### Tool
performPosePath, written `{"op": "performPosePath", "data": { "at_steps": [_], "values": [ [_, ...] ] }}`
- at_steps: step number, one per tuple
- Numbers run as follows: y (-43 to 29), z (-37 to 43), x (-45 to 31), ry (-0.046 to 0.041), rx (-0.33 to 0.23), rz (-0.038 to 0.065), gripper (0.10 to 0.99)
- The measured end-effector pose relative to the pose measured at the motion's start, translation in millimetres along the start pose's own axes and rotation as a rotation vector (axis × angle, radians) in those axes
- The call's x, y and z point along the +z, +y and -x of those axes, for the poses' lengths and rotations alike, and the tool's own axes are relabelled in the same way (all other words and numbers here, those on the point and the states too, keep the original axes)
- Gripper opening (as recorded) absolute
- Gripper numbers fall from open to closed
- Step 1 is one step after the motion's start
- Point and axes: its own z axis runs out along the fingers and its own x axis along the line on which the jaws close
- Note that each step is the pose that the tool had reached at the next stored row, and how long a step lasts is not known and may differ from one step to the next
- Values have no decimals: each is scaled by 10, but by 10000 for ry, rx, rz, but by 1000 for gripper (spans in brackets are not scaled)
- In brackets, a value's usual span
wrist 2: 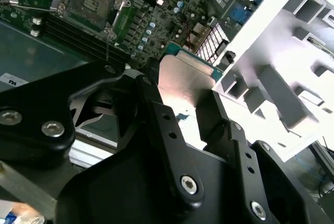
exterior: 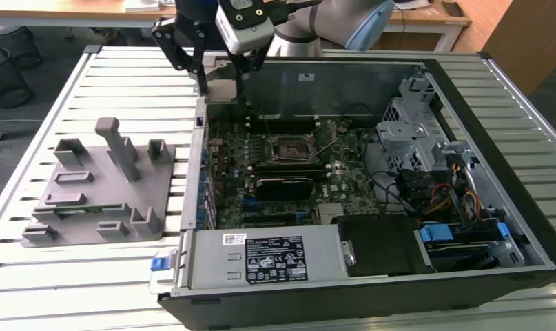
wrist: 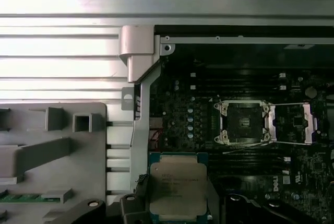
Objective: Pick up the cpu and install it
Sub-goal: 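Pick up the cpu and move it towards the insertion slot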
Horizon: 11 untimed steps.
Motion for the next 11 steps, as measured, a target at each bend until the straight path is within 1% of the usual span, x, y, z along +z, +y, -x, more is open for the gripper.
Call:
{"op": "performPosePath", "data": {
  "at_steps": [6, 11],
  "values": [
    [63, 109, 14, -1, 0, 1, 525],
    [96, 217, 19, -1, 1, 0, 525]
  ]
}}
